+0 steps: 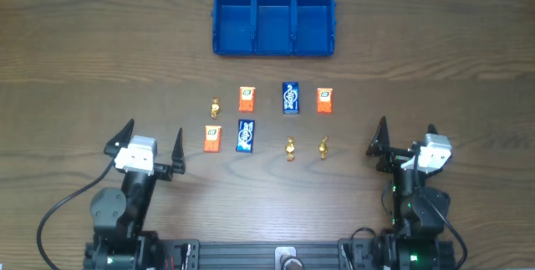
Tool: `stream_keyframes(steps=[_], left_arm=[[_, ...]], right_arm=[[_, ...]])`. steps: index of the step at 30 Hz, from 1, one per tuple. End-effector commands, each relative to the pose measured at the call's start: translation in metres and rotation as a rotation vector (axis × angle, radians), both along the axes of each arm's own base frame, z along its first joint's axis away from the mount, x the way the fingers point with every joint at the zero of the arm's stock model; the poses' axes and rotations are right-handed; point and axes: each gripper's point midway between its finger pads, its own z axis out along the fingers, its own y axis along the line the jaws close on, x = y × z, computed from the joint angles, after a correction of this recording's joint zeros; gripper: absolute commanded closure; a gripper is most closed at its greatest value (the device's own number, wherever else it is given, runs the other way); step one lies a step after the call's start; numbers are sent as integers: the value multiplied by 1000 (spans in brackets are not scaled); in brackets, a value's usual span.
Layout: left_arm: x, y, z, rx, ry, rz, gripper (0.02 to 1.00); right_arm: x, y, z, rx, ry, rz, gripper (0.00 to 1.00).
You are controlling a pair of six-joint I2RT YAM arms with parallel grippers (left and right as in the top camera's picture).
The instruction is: Sort Candies Into Trays
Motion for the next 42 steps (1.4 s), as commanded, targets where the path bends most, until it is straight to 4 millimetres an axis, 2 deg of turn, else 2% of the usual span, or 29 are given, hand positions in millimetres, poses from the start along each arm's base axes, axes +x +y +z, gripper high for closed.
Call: stream_keyframes(steps=[1,21,23,25,29,32,34,36,39,42], left_arm=[[-1,-2,-16,11,43,-14,20],[-1,-3,-16,11,42,-16,20],[-1,-4,-16,-54,54,-14,20],[-2,-3,-8,-149,60,1,20],[-14,-4,33,-289,128,13,18],[-22,-10,68,-339,296,8,18],[-22,-11,72,-362,470,43,18],[-20,-14,67,-364,648,75,18],[-3,-33,44,-335,847,63,18],[6,-44,2,-281,1015,155,18]], right_arm=[[0,1,-1,-14,-1,3,3],[0,1,-1,-14,-1,3,3],[0,1,-1,-14,-1,3,3],[0,1,-1,-14,-1,3,3],[0,1,-1,-14,-1,3,3],[0,1,-1,-14,-1,3,3],[0,1,-1,-14,-1,3,3],[0,1,-1,-14,-1,3,3],[0,1,-1,-14,-1,3,3],[0,1,-1,-14,-1,3,3]])
